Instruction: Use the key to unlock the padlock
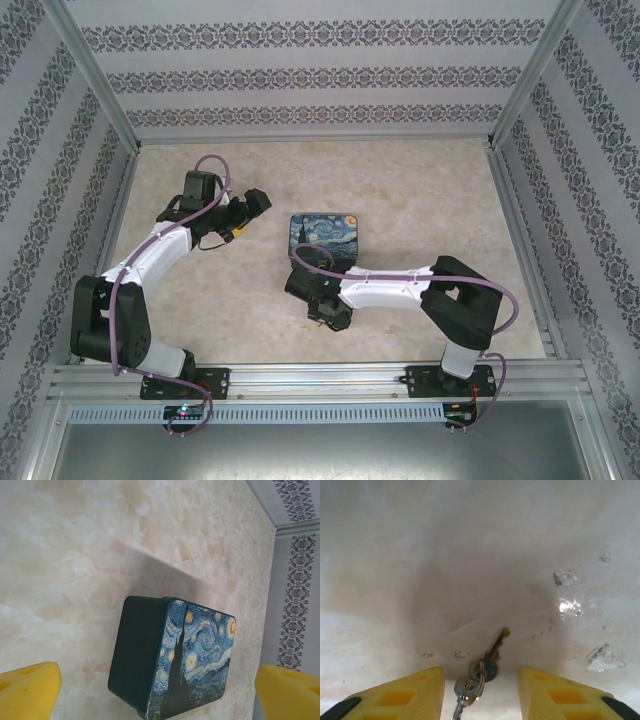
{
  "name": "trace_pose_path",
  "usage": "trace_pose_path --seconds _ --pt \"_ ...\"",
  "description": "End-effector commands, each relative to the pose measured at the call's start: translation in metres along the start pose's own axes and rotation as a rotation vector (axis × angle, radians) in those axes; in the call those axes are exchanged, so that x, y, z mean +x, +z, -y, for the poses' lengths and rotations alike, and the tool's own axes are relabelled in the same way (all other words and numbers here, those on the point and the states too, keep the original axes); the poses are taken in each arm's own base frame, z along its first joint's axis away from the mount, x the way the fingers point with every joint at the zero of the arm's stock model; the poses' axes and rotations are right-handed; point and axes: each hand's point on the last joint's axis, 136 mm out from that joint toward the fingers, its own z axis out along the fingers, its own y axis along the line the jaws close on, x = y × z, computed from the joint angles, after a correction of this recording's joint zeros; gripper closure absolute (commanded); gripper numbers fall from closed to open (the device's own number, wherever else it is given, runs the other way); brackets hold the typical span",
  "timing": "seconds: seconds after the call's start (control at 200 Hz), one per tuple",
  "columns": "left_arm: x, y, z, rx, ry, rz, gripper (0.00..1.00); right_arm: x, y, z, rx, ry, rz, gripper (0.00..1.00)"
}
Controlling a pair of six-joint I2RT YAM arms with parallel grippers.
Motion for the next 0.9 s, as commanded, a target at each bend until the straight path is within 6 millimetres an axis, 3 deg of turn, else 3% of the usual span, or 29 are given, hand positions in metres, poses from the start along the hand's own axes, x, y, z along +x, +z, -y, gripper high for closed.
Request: trace_pose_path --seconds 0.0,0.31,0.48,0.62,0.759,0.894 --pt "-0.005 -0.004 0.005 0.032 0.002 0.021 0.01 -0.001 0.005 -0.001 0.036 -0.003 -0.004 0.57" --pt "-0.001 -0.002 0.004 0.055 -0.039 0.01 0.01 0.007 0.014 -0.006 0.061 -0.021 -0.039 0.66" --pt "0.004 -0.003 0.0 0.041 -0.046 0.001 0.01 0.016 0.02 -0.007 0.067 -0.024 -0.057 0.8" --pt "0.006 -0.003 -0.003 0.031 -0.047 -0.005 0.01 0.02 0.027 -0.004 0.054 -0.025 -0.065 0.97" --pt "0.005 -0.003 -0.002 0.031 -0.039 -0.005 0.0 0.017 0.021 -0.005 -0.005 -0.064 -0.037 1.0" --pt "0.005 -0.005 -0.001 0.028 -0.029 -0.008 0.01 0.005 -0.001 -0.008 -0.099 -0.142 0.041 1.0"
